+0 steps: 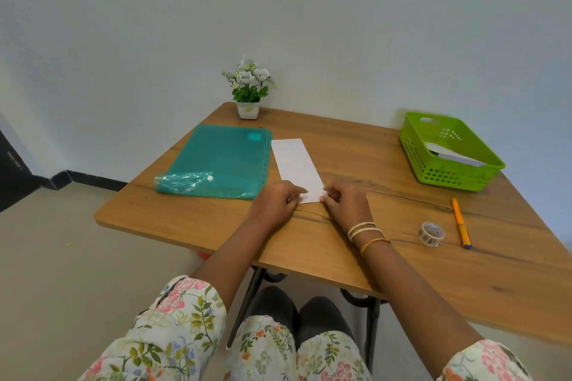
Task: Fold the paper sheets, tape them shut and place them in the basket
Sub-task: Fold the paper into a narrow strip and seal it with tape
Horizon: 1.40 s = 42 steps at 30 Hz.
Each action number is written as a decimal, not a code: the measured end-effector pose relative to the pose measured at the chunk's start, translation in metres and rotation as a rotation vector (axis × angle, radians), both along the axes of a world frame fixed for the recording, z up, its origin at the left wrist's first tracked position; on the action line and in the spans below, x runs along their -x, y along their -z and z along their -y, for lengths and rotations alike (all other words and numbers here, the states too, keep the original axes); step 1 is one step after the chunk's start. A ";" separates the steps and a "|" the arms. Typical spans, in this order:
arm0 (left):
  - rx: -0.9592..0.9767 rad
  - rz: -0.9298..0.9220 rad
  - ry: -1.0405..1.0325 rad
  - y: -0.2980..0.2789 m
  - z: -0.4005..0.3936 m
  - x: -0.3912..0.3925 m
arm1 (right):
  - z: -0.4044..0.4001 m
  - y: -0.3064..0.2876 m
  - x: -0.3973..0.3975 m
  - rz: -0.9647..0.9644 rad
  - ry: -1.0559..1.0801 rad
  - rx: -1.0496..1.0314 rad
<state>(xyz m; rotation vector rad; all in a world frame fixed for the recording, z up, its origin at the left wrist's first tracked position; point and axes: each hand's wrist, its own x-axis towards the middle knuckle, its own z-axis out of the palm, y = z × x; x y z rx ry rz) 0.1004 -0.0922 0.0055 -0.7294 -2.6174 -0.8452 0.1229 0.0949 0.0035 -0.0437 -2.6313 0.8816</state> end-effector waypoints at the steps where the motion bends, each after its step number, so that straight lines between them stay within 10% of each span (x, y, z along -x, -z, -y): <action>1: 0.025 -0.007 0.012 0.000 0.000 0.001 | 0.002 -0.001 -0.001 0.002 -0.006 -0.073; 23: 0.187 0.231 0.111 0.002 0.024 -0.007 | 0.009 -0.008 -0.028 0.211 -0.093 -0.478; 37: 0.040 0.278 0.054 0.002 0.022 -0.006 | 0.019 -0.049 0.023 0.502 0.305 0.643; 42: 0.066 0.216 -0.014 0.002 0.015 -0.008 | 0.021 -0.057 0.021 0.660 0.261 0.726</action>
